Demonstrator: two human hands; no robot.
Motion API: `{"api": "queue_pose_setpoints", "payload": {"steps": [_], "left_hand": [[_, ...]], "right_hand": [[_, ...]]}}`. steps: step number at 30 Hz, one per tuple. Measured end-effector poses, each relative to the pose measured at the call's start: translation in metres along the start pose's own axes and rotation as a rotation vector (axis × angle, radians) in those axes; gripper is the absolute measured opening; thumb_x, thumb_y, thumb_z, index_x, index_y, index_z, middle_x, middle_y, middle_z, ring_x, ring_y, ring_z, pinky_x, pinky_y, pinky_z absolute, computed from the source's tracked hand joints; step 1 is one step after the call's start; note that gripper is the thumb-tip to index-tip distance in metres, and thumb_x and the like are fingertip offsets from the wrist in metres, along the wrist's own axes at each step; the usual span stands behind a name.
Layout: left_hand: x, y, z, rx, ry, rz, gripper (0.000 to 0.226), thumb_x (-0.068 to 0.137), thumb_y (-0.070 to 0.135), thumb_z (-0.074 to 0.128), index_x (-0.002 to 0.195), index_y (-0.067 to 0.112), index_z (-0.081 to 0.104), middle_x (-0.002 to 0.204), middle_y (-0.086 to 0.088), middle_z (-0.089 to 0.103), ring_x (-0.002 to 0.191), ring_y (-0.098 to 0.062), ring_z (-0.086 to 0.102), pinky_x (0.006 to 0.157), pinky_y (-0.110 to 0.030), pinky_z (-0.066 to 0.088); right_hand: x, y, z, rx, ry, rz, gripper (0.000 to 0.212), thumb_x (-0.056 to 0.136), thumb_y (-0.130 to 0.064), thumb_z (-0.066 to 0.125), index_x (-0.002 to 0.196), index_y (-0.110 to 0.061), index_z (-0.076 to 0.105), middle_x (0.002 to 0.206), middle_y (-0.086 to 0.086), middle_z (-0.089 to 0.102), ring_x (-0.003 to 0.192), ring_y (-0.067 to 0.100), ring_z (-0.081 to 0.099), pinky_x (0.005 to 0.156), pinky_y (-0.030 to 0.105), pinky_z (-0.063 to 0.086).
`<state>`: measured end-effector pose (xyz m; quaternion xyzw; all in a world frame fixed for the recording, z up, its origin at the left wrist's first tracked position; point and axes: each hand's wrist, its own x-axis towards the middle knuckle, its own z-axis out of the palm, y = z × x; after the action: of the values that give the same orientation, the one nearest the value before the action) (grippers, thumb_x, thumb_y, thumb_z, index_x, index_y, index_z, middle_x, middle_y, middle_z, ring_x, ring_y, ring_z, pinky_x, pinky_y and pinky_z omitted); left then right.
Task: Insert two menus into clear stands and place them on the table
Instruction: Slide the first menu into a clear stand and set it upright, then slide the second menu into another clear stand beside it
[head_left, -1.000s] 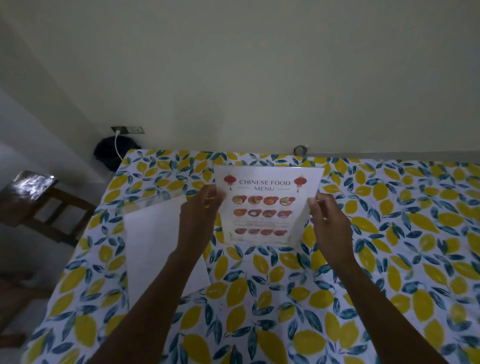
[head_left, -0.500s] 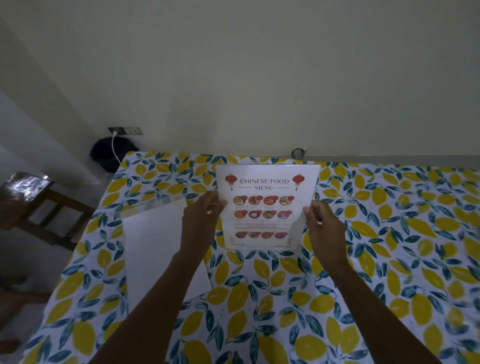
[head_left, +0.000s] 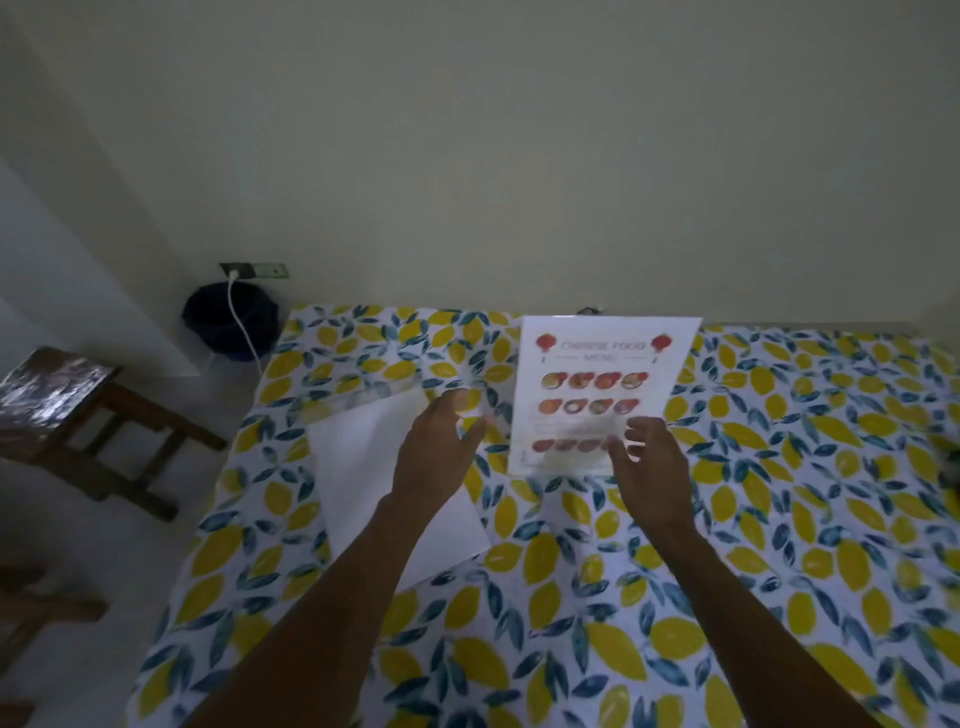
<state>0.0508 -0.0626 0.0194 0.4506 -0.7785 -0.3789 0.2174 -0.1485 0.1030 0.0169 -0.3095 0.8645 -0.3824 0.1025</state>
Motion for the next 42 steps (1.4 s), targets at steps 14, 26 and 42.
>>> {"api": "queue_pose_setpoints", "payload": {"steps": [14,26,42], "left_hand": [[-0.080,-0.150,-0.073,0.154,-0.039,-0.406,0.057,0.089,0.049,0.061,0.131,0.012,0.049,0.130,-0.013,0.055,0.118,-0.031,0.055,0.096,-0.044,0.047],[-0.083,-0.168,-0.060,0.051,-0.036,-0.516,0.045,0.089,0.027,0.066,0.127,0.009,0.050,0.121,-0.019,0.062,0.114,-0.035,0.058,0.094,-0.042,0.048],[-0.115,-0.132,-0.167,-0.003,-0.098,0.003,0.028,0.096,0.008,0.057,0.121,0.016,0.068,0.124,-0.002,0.068,0.108,-0.018,0.064,0.092,-0.029,0.054]], "right_hand": [[-0.083,-0.081,0.156,-0.115,-0.426,-0.036,0.036,0.088,-0.029,0.063,0.118,-0.012,0.053,0.116,0.011,0.062,0.104,0.029,0.062,0.086,0.041,0.051],[-0.074,-0.057,0.189,-0.342,-0.485,0.070,0.042,0.080,-0.019,0.057,0.121,-0.014,0.047,0.109,0.022,0.056,0.100,0.042,0.056,0.089,0.047,0.044],[-0.115,-0.076,0.061,0.107,-0.450,-0.121,0.036,0.087,0.001,0.064,0.114,-0.022,0.072,0.114,0.001,0.068,0.090,0.007,0.066,0.077,0.013,0.053]]}}
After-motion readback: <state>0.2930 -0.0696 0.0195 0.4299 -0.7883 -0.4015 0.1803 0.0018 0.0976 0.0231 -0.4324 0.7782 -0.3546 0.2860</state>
